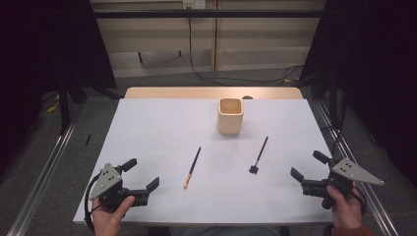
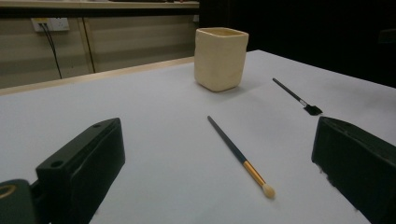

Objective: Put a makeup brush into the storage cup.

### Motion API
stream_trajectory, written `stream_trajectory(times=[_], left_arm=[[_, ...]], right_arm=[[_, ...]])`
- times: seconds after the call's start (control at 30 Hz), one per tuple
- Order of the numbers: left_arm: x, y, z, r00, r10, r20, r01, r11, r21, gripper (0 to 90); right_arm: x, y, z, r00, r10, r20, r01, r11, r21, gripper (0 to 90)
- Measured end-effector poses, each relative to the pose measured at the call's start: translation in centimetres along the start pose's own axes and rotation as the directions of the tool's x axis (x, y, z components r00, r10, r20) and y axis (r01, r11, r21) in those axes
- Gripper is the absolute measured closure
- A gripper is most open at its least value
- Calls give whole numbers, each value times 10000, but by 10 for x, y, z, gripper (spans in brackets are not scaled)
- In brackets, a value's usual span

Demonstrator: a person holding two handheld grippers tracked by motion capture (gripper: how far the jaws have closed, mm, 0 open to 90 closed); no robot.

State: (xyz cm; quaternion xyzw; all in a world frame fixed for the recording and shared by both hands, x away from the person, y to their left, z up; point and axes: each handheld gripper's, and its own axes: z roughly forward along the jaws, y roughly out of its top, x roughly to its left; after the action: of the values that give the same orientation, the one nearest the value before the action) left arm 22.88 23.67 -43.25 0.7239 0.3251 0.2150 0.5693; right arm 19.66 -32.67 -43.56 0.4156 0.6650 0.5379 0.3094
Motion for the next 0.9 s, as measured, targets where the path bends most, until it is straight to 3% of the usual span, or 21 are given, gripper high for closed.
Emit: stream_trajectory(times=[0.3,0.37,0.57,0.9], left_arm=[[1,0,0,9999,-36,-99,36,10000,57,31],[-1,2,-1,9999,-15,-166,13,9999,-120,40],[-8,3,-1,9995,205,220,-204,9998,-84,41],[-13,7,7,9973,293,672,-305,9994,161,59]], right_arm=[[2,-1,3,9999,-118,-76,118,9999,45,0],[2,-1,3,9998,-160,-129,161,9999,53,0],[5,1,1,9996,-141,-228,137,9998,-172,0],[7,1,2,9990,-207,-385,204,9998,-85,0]])
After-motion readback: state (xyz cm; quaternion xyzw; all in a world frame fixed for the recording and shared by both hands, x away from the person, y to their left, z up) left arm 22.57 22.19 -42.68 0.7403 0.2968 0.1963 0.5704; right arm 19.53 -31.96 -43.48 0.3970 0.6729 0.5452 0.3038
